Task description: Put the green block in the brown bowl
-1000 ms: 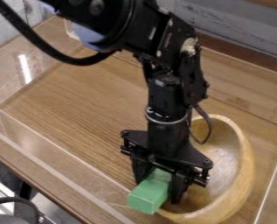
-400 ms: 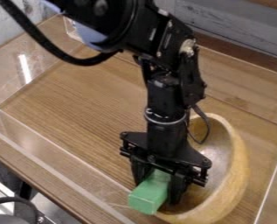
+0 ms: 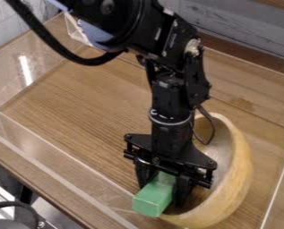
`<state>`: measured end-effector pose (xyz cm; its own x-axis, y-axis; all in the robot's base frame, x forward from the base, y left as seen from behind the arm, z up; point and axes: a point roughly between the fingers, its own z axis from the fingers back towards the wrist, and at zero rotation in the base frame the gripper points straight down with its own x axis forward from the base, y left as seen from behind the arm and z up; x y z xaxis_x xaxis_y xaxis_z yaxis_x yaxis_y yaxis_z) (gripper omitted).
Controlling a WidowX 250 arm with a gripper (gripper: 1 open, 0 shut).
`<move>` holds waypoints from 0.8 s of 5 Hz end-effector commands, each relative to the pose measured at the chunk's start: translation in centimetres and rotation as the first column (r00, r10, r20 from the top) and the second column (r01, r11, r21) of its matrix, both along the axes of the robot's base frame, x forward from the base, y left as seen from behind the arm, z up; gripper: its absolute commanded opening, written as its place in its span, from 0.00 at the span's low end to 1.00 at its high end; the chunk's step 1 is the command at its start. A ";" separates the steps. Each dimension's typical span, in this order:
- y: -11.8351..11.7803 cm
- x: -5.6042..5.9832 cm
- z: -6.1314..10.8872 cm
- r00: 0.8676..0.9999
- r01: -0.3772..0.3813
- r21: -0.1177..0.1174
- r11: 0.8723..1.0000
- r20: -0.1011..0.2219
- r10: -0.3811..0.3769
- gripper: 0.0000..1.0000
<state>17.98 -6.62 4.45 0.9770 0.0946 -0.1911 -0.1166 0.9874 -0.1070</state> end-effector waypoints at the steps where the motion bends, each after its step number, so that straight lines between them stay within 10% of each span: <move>1: 0.2 1.2 0.5 0.999 -0.017 -0.011 1.000 0.036 0.017 0.00; 4: 0.8 1.3 0.6 1.000 -0.028 -0.015 0.999 0.008 0.028 0.00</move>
